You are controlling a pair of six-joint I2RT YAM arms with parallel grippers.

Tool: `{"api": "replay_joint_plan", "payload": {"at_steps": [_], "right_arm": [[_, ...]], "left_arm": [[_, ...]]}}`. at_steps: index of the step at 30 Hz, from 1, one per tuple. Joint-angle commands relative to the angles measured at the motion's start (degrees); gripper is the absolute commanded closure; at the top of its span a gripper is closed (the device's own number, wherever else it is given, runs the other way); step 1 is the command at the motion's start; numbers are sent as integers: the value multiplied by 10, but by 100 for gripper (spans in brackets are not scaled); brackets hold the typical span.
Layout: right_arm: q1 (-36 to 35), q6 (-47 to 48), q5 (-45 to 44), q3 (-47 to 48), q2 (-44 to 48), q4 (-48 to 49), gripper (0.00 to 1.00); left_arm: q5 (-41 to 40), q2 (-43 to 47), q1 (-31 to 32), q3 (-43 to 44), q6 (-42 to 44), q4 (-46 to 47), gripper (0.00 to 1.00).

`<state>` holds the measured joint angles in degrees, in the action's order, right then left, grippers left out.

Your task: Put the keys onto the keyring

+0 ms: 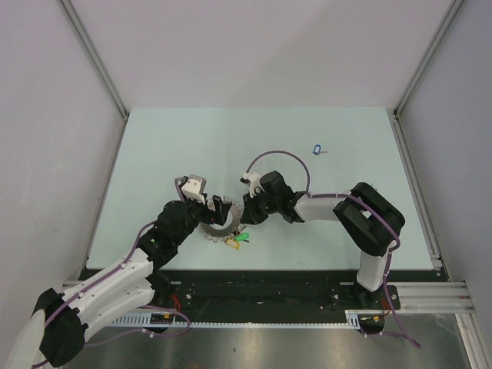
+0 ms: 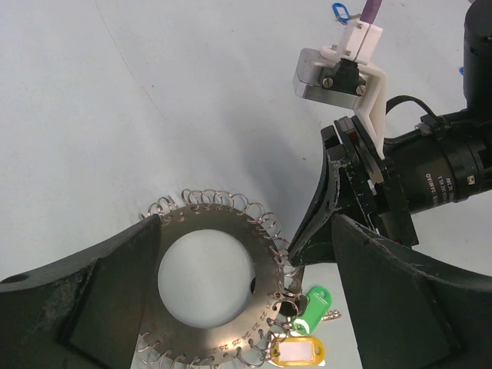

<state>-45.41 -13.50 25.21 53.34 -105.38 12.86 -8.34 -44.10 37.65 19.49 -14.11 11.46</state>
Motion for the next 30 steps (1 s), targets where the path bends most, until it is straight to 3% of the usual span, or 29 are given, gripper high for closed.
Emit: {"api": "replay_joint_plan", "payload": {"at_steps": [1, 7, 11, 13, 24, 26, 30], "right_arm": [[1, 5, 20, 5, -13, 23, 84], [1, 6, 25, 10, -18, 16, 84], [1, 16, 13, 9, 1, 4, 97], [0, 28, -3, 10, 20, -12, 98], [-63, 251, -191, 19, 213, -145, 100], [-74, 262, -202, 8, 258, -135, 100], [-79, 276, -196, -46, 351, -19, 100]], "left_arm": [[8, 5, 2, -3, -14, 19, 4], [10, 4, 2, -3, -13, 18, 4], [10, 5, 2, -2, -13, 20, 4], [14, 9, 2, 0, -12, 17, 4], [67, 71, 2, 7, -17, 28, 4], [78, 82, 2, 16, -14, 28, 4], [144, 94, 2, 42, -1, 14, 5]]}}
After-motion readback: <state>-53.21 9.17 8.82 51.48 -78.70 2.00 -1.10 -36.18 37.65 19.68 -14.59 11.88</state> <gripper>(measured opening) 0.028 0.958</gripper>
